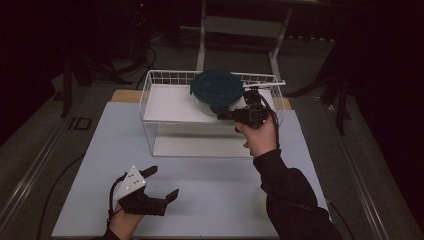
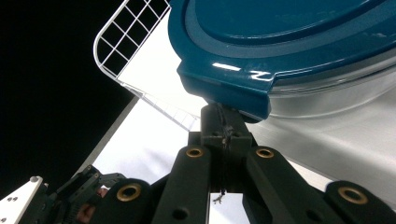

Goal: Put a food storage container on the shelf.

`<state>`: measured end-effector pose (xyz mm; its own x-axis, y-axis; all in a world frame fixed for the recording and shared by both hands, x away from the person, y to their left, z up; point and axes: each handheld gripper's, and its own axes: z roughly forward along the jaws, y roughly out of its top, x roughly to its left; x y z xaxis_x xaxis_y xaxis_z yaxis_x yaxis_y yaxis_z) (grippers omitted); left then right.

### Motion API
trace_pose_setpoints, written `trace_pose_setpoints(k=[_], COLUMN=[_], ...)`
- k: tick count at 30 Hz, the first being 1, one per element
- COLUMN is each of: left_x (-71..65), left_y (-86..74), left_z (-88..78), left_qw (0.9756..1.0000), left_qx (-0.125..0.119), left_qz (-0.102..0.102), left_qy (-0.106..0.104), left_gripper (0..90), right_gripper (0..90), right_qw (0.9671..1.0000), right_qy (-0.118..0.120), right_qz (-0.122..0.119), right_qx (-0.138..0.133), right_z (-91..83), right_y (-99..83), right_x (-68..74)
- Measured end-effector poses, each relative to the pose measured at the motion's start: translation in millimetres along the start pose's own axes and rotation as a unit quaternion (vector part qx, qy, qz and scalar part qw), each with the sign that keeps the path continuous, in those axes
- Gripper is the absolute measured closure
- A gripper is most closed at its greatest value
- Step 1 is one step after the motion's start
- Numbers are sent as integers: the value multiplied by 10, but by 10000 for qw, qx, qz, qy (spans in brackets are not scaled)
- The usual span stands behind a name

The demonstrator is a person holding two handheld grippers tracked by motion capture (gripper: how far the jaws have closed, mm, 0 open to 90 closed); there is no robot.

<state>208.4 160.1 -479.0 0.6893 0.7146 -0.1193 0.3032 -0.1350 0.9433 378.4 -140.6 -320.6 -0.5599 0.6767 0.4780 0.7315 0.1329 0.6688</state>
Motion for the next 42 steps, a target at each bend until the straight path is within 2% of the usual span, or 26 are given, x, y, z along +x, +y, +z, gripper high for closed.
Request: trace_pose_setpoints(k=[3,6,11,15,19,22,25,33,36,37,40,42], left_x=[-24,-44,-63,-49,-30,-40,-55,-55,-52,-52,-31,-27], left_y=[6,38,113,117,88,64,44,-9,-22,-22,-43,-48], left_z=[-5,-29,-85,-120,-171,-218,-249,-229,-216,-216,-203,-200], left_qw=[10000,9999,9998,9996,9997,9998,9999,9998,9998,9998,9998,9999], left_qx=[6,39,15,127,164,92,65,87,85,85,99,77], left_qz=[25,31,127,206,-10,-19,64,20,28,28,-9,-14], left_qy=[-69,-141,-145,-117,-196,-165,-128,-167,-176,-176,-150,-138], left_gripper=[0,0,0,0,0,0,0,0,0,0,0,0], right_gripper=[886,859,816,778,731,701,662,475,380,380,233,175], right_qw=[10000,9998,9994,9988,9976,9969,9966,9939,9930,9930,9929,9927], right_qy=[45,32,34,21,-51,2,21,-110,-133,-133,-87,-38], right_qz=[-25,-196,-323,-483,-686,-780,-821,-1079,-1159,-1159,-1167,-1171], right_qx=[-40,-68,-84,-53,-65,-38,-41,-207,-181,-181,-215,-269], right_z=[-32,-89,-195,-262,-308,-329,-368,-482,-494,-494,-527,-555], right_y=[-10,-45,-137,-218,-339,-447,-563,-848,-951,-951,-1073,-1129], right_x=[20,71,104,130,136,91,45,0,-28,-28,-102,-142])
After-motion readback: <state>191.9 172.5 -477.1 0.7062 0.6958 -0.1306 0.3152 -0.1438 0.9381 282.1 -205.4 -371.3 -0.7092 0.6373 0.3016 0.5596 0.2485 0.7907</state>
